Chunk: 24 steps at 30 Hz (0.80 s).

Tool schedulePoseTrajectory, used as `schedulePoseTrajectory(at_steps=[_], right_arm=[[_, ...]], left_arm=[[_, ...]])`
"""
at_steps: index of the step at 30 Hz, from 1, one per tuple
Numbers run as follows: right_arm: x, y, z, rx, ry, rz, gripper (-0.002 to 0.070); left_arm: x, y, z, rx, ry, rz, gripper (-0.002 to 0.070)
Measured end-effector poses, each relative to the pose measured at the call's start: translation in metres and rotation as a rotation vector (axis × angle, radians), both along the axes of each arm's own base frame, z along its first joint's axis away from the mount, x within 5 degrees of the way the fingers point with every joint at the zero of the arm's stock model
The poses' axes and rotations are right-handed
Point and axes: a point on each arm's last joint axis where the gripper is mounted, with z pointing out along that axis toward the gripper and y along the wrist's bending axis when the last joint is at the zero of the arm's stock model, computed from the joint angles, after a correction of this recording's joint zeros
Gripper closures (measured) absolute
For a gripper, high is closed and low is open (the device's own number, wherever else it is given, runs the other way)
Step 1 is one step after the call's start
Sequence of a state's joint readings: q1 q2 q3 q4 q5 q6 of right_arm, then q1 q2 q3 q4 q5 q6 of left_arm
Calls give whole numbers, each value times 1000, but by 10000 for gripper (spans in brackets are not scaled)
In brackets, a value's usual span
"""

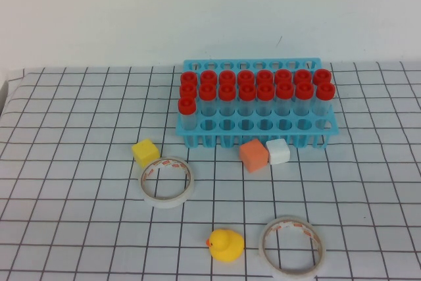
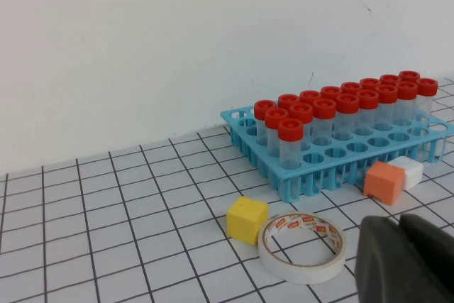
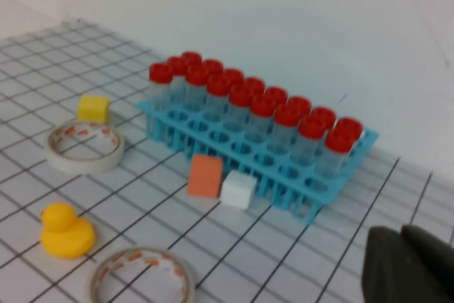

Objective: Place the test tubes

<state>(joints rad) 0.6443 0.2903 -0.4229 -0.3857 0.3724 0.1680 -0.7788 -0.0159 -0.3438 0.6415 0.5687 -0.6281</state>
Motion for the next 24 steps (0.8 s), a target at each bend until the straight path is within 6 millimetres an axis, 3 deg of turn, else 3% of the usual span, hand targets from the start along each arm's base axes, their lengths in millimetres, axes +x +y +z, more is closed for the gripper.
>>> schedulePoseTrajectory(at_steps=[6,15,24], right_arm=[[-5,-8,-27,31,62,-75,678],[-18,-24,-74,101,58,-367,678],[-14,-32,-100,90,74,-584,678]], left_arm=[[0,0,0,0,0,0,676],[0,0,0,0,0,0,676],[0,0,0,2,-1,0,676]])
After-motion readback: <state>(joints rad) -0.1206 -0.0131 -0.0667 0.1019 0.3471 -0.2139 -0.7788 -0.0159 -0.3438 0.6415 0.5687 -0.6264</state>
